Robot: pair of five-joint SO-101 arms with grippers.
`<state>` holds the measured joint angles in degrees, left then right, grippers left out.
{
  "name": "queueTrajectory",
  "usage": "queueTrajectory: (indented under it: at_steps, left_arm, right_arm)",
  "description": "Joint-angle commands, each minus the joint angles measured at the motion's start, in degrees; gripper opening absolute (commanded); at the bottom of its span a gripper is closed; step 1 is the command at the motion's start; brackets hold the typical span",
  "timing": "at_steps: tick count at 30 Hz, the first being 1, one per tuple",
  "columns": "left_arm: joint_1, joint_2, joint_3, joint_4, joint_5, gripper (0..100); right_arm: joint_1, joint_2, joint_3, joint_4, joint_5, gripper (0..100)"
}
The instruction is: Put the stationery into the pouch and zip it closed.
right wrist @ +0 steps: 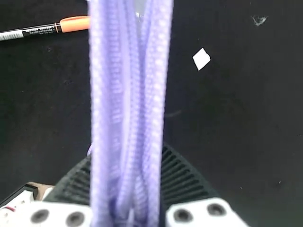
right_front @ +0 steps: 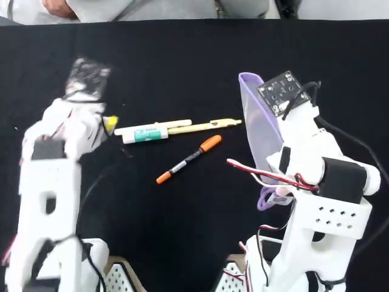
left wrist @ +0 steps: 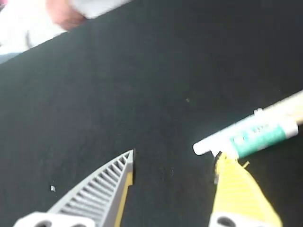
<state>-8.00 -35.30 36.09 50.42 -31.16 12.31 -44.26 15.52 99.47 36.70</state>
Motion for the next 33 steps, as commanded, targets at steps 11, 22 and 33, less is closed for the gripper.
queueTrajectory:
  at_steps: [11,22,33]
  left_arm:
    - [13.0,33.6,-26.2,17.8,-18.7,27]
    - [16.4,51.6,-36.6,17.3,-19.3,27]
    - [16.1,61.7,-44.4,17.4,-19.5,16]
  right_arm:
    - [0.6,-0.9,3.3,1.8,-0.6,1.1]
    - [0.6,-1.0,3.3,1.8,-0.6,1.1]
    - [0.6,-1.0,3.3,1.8,-0.5,1.1]
